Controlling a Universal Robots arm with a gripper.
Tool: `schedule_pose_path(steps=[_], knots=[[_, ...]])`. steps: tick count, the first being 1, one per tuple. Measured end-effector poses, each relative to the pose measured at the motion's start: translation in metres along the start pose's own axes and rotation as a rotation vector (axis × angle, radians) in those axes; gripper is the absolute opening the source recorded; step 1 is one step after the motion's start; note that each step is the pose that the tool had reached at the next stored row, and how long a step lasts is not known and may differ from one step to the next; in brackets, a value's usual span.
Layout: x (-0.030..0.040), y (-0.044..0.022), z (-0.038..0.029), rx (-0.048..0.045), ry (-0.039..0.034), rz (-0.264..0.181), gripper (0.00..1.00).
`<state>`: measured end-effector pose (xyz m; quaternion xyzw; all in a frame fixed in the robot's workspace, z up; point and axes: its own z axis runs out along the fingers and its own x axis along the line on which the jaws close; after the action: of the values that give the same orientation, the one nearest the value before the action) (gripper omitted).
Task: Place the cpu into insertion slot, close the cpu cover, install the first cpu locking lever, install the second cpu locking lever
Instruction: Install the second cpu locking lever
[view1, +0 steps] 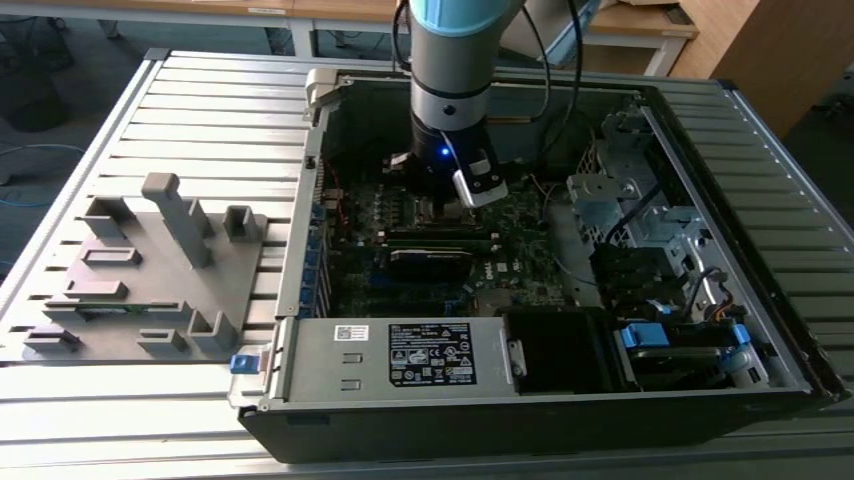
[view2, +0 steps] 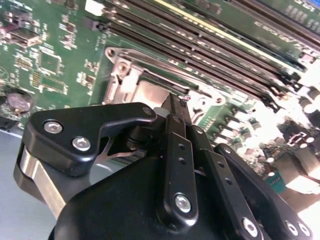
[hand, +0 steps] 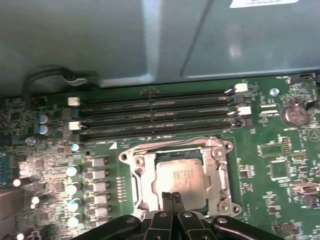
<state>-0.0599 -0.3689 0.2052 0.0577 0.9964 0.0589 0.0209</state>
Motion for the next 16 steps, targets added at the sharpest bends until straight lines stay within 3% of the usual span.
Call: schedule_pose_path(steps=[6,16], knots=[[-0.0032,0.0007,0.0001,0.0003,0.0001,0.0,0.1],[-0.0035,0.002,-0.01,0.0008,0.0001,0.0,0.1]])
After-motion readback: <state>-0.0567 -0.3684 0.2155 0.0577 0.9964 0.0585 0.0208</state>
